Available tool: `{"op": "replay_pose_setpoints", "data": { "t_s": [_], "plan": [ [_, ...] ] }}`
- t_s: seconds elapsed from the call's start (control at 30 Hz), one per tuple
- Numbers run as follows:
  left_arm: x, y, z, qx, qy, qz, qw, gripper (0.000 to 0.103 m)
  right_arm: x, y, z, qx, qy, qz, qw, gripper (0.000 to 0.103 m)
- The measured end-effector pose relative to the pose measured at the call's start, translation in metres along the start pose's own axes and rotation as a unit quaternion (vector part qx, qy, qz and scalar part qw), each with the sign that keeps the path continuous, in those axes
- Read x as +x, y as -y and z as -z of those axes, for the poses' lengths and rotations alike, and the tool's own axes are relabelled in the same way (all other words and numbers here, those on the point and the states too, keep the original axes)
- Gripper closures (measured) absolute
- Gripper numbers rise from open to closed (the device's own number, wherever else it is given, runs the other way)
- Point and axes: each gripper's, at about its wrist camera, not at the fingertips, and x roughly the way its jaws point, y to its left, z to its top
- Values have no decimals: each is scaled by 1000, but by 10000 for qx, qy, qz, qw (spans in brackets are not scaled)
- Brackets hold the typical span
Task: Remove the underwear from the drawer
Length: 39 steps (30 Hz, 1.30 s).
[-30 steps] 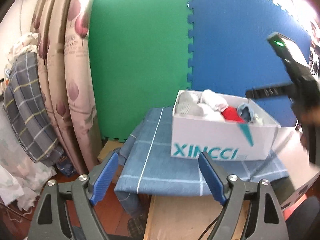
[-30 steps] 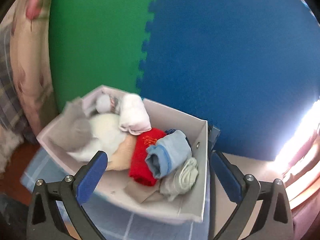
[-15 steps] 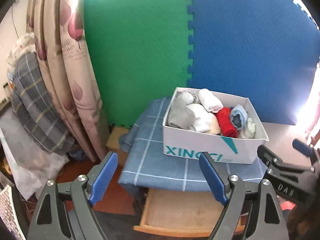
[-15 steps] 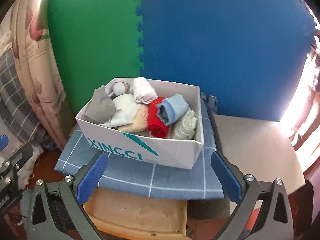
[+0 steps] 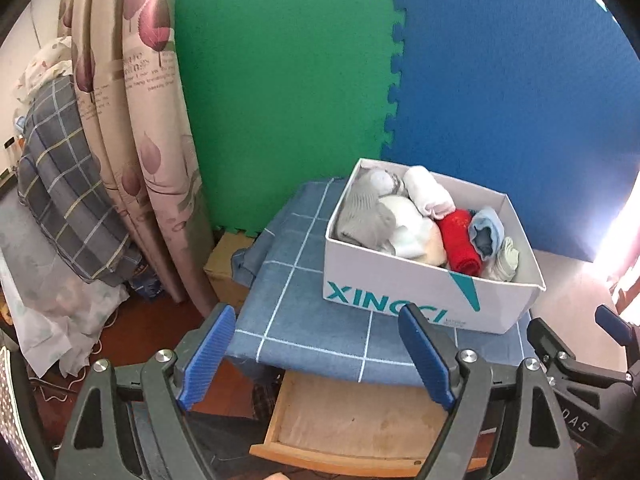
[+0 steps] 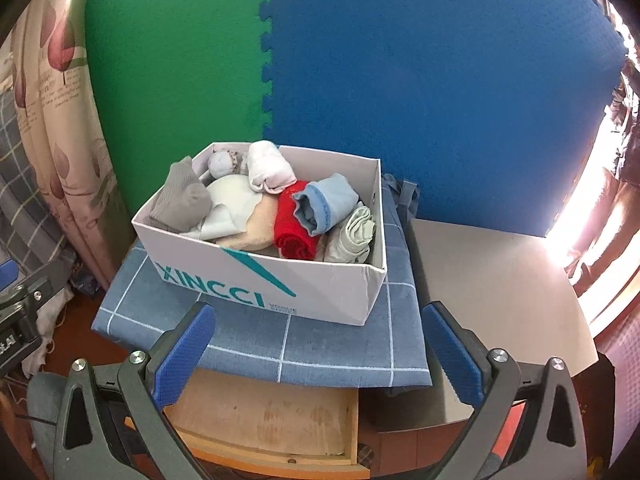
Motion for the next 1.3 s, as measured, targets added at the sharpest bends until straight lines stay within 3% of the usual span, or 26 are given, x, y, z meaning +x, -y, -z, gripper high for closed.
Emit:
{"op": "replay_pose_setpoints", "data": {
  "t_s": [0.77, 0.83, 0.93, 1.03, 1.3],
  "plan": [
    [12, 15, 9, 222, -182, 113, 9995, 17, 8, 2, 7, -20, -153, -125, 9998, 1],
    [11, 15, 10, 216, -189, -14, 9996, 17, 8, 2, 7, -27, -143, -154, 9998, 1],
    [13, 17, 13, 240, -243, -521, 9981, 17, 8, 2, 8, -39, -136, -143, 9998, 1],
    [17, 13, 15, 115, -354, -329, 9988, 17, 8, 3, 9, -1, -145, -167, 9998, 1],
    [17, 16, 19, 231, -277, -418, 9985, 17, 7, 5, 11, 2, -146, -161, 9998, 1]
  ]
}}
